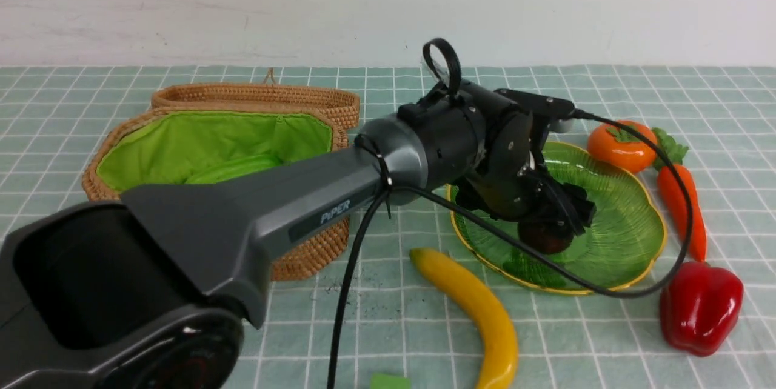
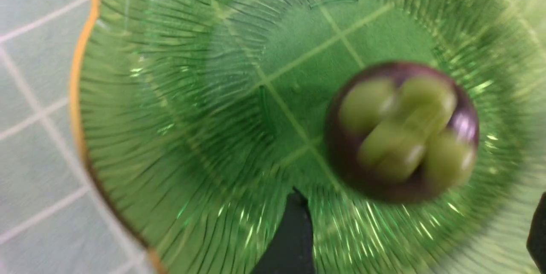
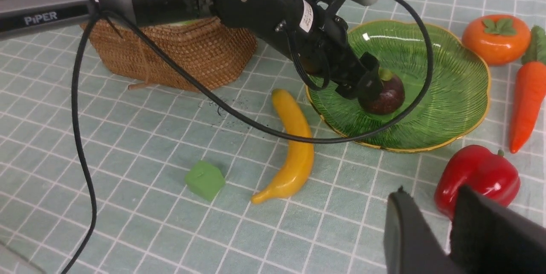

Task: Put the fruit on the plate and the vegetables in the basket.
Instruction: Grab a mangosteen with your left arm and put it on the plate on the right, then use the left arm to grab a banana and put it into the right plate

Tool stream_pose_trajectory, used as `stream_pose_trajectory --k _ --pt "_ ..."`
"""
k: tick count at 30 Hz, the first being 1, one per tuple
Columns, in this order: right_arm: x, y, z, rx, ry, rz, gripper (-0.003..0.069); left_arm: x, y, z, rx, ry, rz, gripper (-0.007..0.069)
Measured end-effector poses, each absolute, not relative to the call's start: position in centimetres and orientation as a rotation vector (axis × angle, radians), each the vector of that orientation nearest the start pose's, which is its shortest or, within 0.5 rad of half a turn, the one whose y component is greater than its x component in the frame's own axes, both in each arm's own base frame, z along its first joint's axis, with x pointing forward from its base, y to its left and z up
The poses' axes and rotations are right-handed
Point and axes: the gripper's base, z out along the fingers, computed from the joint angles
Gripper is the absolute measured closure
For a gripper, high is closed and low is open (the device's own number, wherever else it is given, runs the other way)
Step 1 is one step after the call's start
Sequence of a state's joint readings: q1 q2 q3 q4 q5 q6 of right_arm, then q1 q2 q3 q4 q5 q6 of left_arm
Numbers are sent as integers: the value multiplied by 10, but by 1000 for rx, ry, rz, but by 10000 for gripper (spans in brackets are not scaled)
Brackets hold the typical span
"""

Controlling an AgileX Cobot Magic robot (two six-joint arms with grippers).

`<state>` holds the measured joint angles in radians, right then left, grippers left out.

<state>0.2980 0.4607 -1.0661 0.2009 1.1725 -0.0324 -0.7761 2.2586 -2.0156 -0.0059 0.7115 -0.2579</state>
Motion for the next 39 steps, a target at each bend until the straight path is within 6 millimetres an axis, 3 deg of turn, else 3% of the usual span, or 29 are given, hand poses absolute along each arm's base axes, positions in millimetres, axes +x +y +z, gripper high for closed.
stream_pose_trajectory --k 4,7,11,12,13,15,19,23,24,29,32,35,39 --pt "17 23 419 -388 2021 394 483 359 -354 256 643 2455 -445 -3" --pt "17 23 419 -393 2026 392 483 339 -335 284 674 2581 -378 117" --pt "16 23 418 -396 2036 391 483 318 -317 312 681 2681 -330 397" --pt "16 23 418 -396 2036 391 483 317 -316 314 680 2682 -332 428" --pt "16 23 418 -399 2042 394 483 310 -315 317 683 2696 -330 547" --pt "15 23 417 -402 2051 393 483 300 -318 313 718 2715 -318 635" --pt "14 22 415 -408 2070 390 482 271 -334 282 848 2791 -263 627" --pt "14 22 415 -408 2071 388 482 256 -346 257 921 2820 -230 508" --pt "14 22 415 -409 2071 387 482 258 -352 249 901 2810 -247 420" --pt "14 22 415 -413 2075 386 481 269 -362 225 776 2814 -258 141" --pt "14 22 415 -413 2075 386 482 273 -366 209 743 2831 -240 49" --pt "14 22 415 -413 2075 387 482 277 -367 186 708 2872 -178 31" --pt "14 22 415 -413 2075 390 482 280 -366 167 665 2912 -92 111"
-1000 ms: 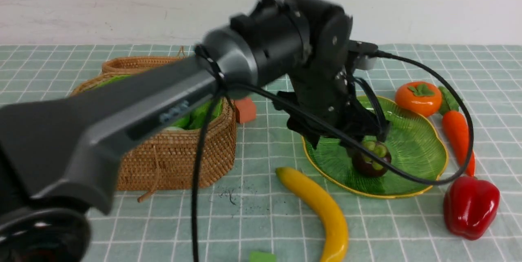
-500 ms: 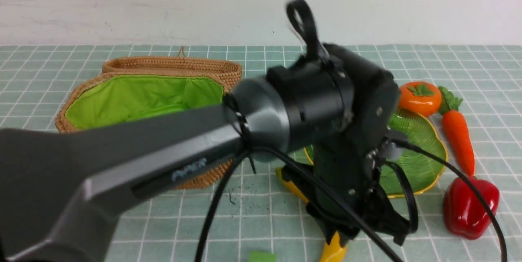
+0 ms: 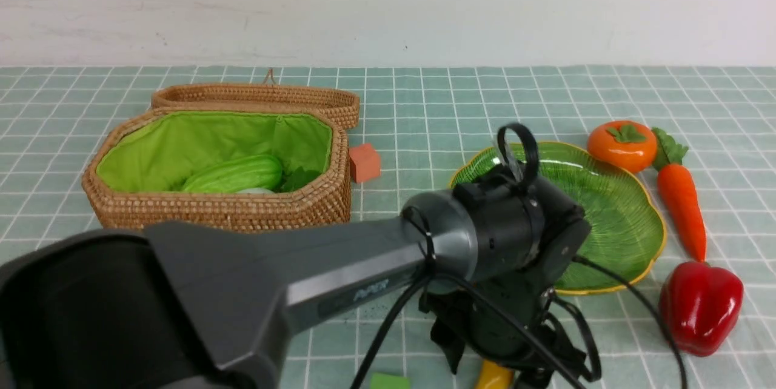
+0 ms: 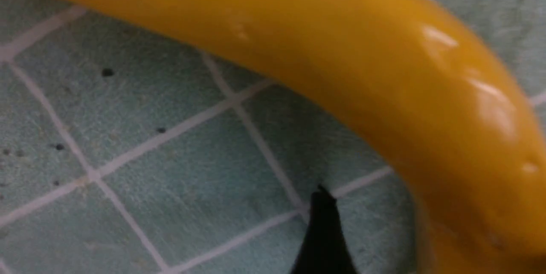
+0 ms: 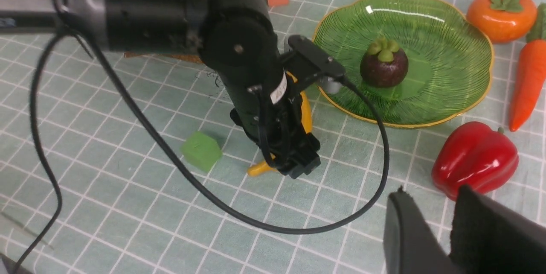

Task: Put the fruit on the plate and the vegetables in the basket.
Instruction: Use the left arm to grab a banana and put it into the right plate

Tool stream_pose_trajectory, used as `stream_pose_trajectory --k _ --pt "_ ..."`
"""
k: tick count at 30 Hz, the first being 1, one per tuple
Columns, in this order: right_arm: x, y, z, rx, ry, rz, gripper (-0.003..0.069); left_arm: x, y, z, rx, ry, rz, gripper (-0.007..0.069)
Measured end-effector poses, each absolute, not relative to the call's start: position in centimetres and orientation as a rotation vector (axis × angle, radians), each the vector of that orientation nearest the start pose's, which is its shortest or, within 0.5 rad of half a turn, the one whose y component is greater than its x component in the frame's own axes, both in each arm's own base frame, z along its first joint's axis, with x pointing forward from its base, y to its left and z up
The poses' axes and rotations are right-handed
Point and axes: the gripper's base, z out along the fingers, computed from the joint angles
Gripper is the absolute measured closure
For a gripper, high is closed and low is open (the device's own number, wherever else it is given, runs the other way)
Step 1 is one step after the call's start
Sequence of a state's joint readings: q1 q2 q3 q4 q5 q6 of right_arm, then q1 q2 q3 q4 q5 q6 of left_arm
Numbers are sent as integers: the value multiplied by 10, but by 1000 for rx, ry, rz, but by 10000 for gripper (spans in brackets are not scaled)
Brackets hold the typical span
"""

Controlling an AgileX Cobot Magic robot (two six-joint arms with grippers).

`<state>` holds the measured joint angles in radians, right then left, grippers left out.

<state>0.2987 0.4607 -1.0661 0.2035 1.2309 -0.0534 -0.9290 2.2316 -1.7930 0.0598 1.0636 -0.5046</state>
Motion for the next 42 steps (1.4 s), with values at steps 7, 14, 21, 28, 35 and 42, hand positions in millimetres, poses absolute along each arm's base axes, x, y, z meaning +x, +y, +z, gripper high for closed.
stream_pose_trajectory --k 7,14,21,28,35,42 --pt "15 23 416 -433 2058 378 482 284 -362 177 677 2903 25 336" --pt "16 23 418 -422 2026 375 478 291 -373 256 919 2675 -112 336" --pt "16 24 420 -420 2011 390 478 313 -388 302 1378 2231 -322 336" --pt "14 27 419 -431 2019 439 478 344 -404 246 1578 2096 -478 336" --pt "13 28 418 -439 2033 458 478 357 -417 214 1512 2064 -482 336" --pt "11 29 417 -450 2051 481 478 360 -417 212 1502 2051 -458 316"
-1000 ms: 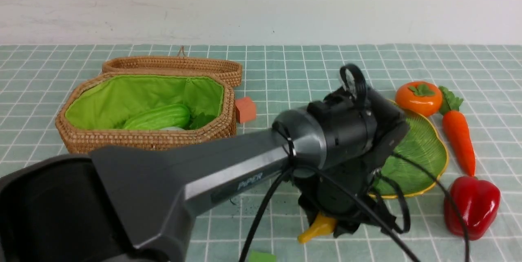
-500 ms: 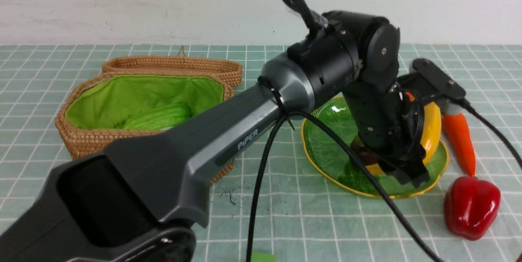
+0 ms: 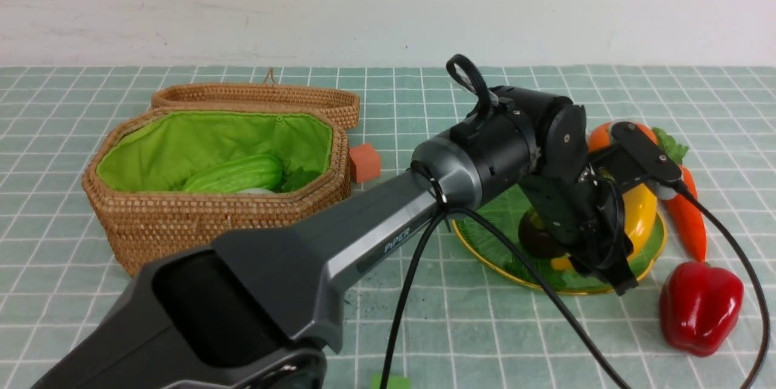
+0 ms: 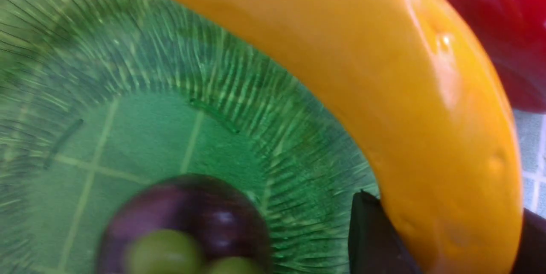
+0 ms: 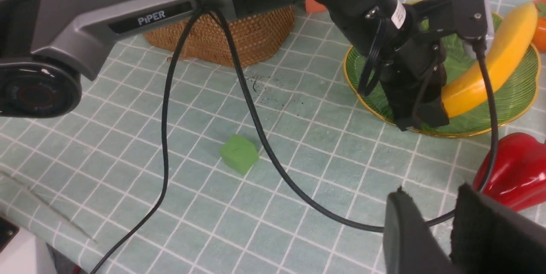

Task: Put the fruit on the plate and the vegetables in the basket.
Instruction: Use the left arm to grab a banana and put it into the right plate, then grab a mountain bell pepper with your right arm and put it into the left basket

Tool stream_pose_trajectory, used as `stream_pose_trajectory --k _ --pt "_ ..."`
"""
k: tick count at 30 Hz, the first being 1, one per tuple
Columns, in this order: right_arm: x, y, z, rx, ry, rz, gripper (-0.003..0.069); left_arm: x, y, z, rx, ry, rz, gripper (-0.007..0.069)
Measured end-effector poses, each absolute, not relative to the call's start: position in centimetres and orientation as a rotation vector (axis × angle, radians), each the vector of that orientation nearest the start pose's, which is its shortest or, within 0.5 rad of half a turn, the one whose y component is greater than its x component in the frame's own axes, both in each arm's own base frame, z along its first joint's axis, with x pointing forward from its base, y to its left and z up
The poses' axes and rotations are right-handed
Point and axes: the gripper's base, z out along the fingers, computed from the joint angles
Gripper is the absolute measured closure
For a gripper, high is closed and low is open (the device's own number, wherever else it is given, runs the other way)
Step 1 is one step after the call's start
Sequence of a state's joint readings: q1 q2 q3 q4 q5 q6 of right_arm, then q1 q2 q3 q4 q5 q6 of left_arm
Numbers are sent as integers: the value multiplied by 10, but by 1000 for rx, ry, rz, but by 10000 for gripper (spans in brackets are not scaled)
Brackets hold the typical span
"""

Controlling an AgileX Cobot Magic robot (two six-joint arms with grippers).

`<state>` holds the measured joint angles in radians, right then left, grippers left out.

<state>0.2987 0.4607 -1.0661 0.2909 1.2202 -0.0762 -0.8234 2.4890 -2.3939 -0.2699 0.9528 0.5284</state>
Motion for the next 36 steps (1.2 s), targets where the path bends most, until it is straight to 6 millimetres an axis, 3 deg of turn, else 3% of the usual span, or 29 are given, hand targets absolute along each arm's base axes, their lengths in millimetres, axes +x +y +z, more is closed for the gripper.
stream_pose_trajectory --k 5,14,20,22,23,24,25,26,27,30,32,33,36 --pt "11 29 417 -451 2050 487 477 360 -417 212 1482 2066 -461 225" --pt "12 29 417 -450 2051 477 477 358 -414 222 1433 2121 -472 203" --pt "14 25 416 -416 2063 421 477 341 -391 290 1331 2188 -459 302" --pt "15 22 416 -374 2074 405 477 326 -370 329 1263 2230 -426 421" --pt "15 22 416 -367 2076 403 477 325 -367 333 1253 2234 -419 444" --pt "16 21 415 -343 2084 400 477 310 -347 366 1216 2221 -394 540" --pt "16 21 415 -341 2085 401 477 308 -344 369 1209 2221 -385 552" --pt "18 21 415 -329 2098 402 477 295 -326 390 1180 2218 -357 620" --pt "23 23 414 -317 2117 408 477 281 -307 404 1152 2236 -332 638" --pt "30 25 414 -312 2147 411 477 262 -282 423 1085 2249 -319 638" --pt "43 30 412 -311 2196 414 473 234 -247 439 989 2264 -309 638" --pt "44 30 411 -310 2200 414 473 234 -248 435 993 2273 -304 638" --pt "65 37 407 -308 2278 421 467 196 -202 437 864 2211 -339 638"
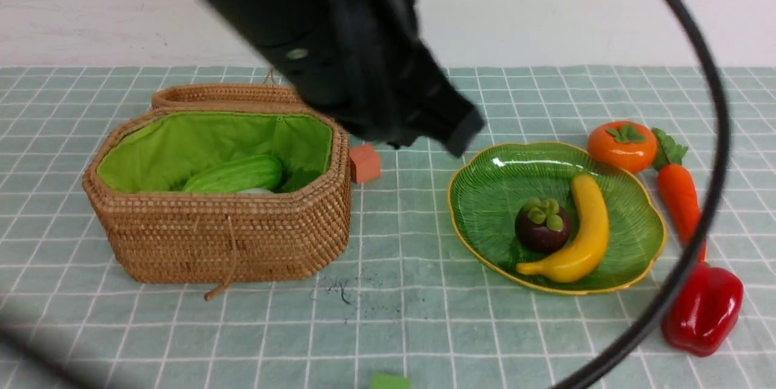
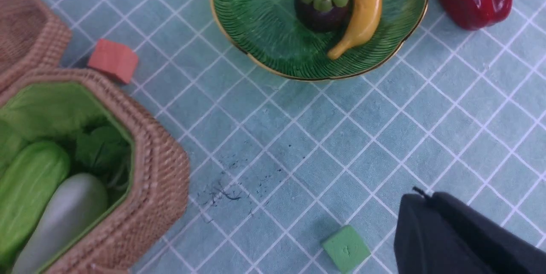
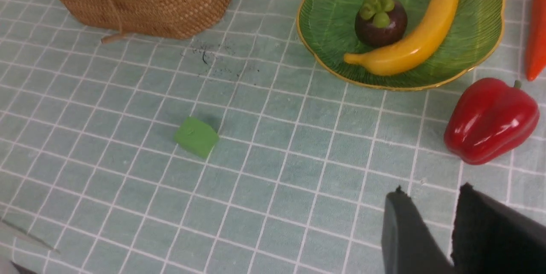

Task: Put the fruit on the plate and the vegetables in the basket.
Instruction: Grab a mountain bell pepper with your right arm and put it into the left basket

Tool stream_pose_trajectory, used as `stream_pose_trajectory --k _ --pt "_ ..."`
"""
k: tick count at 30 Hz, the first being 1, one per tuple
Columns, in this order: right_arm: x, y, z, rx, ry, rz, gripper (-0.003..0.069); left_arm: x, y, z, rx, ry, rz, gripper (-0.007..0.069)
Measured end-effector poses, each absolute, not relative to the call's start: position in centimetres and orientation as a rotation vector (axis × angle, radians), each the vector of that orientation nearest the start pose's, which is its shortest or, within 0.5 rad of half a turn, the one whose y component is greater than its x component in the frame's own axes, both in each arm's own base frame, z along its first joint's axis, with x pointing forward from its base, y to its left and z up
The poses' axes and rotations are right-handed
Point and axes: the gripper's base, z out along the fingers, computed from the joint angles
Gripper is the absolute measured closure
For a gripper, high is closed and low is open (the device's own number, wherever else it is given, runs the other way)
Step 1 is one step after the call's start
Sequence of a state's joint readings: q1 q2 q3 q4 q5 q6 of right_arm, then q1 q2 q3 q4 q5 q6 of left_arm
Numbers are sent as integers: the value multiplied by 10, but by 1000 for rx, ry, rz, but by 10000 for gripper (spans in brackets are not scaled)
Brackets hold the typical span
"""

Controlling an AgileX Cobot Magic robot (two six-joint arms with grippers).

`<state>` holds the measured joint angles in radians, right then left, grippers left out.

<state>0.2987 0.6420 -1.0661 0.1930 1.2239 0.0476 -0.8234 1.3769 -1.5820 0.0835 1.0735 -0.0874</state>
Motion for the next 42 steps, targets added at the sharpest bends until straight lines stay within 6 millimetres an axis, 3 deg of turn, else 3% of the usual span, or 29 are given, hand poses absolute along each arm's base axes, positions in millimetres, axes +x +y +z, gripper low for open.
stream_pose_trajectory --k 2,4,5,6,9,14,19,21,23,25,33,37,42 --pt "72 39 405 -304 2305 421 466 181 -185 435 824 2177 -366 638" --pt "92 46 398 -288 2384 419 462 149 -152 424 762 2086 -432 638" --pt "92 46 398 -287 2383 419 462 147 -149 423 755 2078 -440 638" --pt "108 51 391 -268 2446 418 459 127 -130 410 716 2009 -501 638" --pt "134 58 378 -219 2549 419 455 96 -101 380 647 1894 -615 638" --pt "151 58 359 -76 2650 362 451 71 -77 350 604 1825 -689 638" --pt "152 45 311 190 2761 163 445 46 -51 346 570 1703 -750 638" --pt "162 43 288 334 2754 119 424 35 -40 344 554 1635 -764 638" --pt "170 45 282 372 2737 118 410 33 -37 343 551 1623 -768 638" --pt "190 49 272 442 2687 126 355 33 -37 340 551 1623 -766 638" --pt "243 55 223 565 2678 13 12 34 -39 338 556 1642 -769 638" --pt "257 52 210 619 2700 -34 -22 34 -39 338 556 1644 -771 638" --pt "269 50 199 647 2706 -36 -1 34 -39 337 558 1650 -769 638"
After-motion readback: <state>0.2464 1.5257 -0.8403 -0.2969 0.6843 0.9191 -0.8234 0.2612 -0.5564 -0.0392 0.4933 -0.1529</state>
